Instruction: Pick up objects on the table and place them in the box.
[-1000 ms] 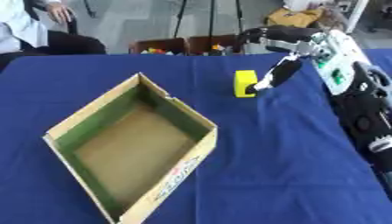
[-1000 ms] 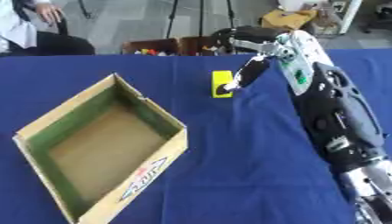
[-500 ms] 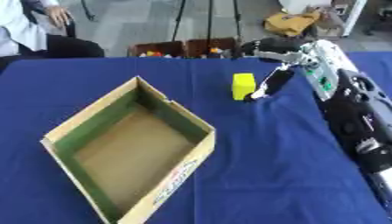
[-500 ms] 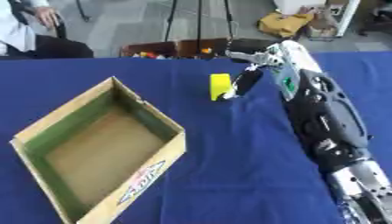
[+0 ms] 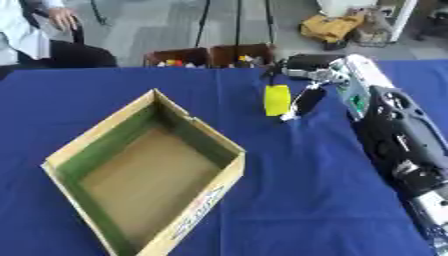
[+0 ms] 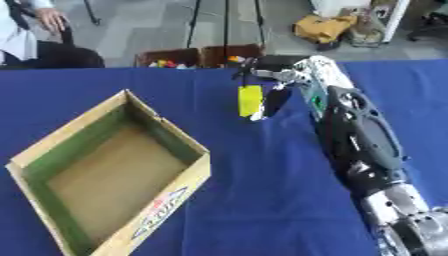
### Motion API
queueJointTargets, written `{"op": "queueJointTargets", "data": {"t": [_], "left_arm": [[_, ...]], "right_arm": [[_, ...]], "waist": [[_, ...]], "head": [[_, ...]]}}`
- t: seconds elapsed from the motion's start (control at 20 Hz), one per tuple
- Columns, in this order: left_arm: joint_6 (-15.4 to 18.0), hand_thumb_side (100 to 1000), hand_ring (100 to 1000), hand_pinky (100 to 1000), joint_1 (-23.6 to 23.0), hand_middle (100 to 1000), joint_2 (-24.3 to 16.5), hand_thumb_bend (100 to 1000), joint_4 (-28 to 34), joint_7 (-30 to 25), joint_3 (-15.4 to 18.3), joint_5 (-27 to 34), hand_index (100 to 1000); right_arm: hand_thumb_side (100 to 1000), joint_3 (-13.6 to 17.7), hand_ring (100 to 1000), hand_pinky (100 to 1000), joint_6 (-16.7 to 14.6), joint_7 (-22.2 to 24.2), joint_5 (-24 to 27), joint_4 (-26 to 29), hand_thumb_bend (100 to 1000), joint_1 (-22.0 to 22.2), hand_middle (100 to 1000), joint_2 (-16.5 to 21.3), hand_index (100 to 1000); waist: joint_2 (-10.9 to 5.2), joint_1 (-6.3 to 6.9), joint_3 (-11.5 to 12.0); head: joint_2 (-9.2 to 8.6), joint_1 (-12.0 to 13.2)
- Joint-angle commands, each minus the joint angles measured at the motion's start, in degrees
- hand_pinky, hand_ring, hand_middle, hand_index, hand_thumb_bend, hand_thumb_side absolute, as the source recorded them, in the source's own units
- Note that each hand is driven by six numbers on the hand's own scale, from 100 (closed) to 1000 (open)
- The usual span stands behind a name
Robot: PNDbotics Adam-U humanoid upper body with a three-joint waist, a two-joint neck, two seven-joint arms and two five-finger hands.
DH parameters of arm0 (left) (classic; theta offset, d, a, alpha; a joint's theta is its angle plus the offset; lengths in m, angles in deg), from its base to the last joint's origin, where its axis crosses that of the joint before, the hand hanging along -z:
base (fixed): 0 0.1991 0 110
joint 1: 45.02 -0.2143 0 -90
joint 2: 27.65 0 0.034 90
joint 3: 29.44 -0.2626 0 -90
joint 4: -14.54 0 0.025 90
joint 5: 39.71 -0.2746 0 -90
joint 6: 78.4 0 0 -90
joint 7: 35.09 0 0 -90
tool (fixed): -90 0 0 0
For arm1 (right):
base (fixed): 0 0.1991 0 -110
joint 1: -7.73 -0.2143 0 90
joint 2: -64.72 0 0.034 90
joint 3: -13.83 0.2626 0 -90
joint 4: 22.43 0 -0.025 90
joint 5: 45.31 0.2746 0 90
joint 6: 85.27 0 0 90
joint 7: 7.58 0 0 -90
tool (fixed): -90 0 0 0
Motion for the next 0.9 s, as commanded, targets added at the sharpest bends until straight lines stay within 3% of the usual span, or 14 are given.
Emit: {"op": "queueJointTargets", "data": {"t": [0.05,0.25,0.6,0.7,0.75,0.85,0.9], "left_arm": [[0.3,1000,665,751,0.3,844,-0.4,100,1.0,-0.5,0.1,-0.3,955],[0.2,1000,665,751,0.4,845,-0.2,100,1.0,-0.7,0.1,-0.6,955],[0.0,1000,665,751,0.5,845,-0.2,100,1.0,-0.8,0.0,-0.8,955],[-0.1,1000,665,751,0.6,845,-0.2,100,1.0,-0.9,0.0,-0.8,955],[-0.2,1000,665,751,0.6,845,-0.2,100,1.0,-0.9,0.0,-0.8,955],[-0.1,1000,664,750,0.5,846,-0.2,100,1.0,-0.9,0.0,-0.8,955],[-0.1,1000,664,750,0.6,846,-0.1,100,1.0,-0.9,0.0,-0.8,955]], "right_arm": [[381,0.7,937,878,0.5,-0.9,-0.9,-0.2,568,-1.2,688,2.1,933],[393,0.8,937,882,0.5,-2.3,0.6,0.1,560,-1.1,592,3.4,928],[409,0.7,936,880,0.4,-2.3,3.7,1.3,557,-1.4,540,4.2,925],[383,0.5,933,874,0.7,-2.3,3.5,1.3,565,-1.4,608,4.5,924],[399,0.4,936,874,0.7,-2.3,3.0,1.1,560,-1.4,715,4.6,927],[406,0.3,939,871,1.0,-2.1,1.8,0.9,568,-1.3,811,4.7,930],[404,0.2,938,870,1.1,-2.2,1.1,0.8,569,-1.2,810,4.6,931]], "waist": [[0.07,-0.59,0.1],[0.30,-0.67,0.0],[0.21,-0.69,-0.3],[0.21,-0.72,-0.3],[0.22,-0.73,-0.2],[0.26,-0.71,-0.1],[0.31,-0.69,0.0]], "head": [[-0.75,-0.3],[-0.69,-0.4],[-0.72,-0.4],[-0.88,-0.5],[-0.97,-0.6],[-1.08,-0.8],[-1.15,-0.8]]}}
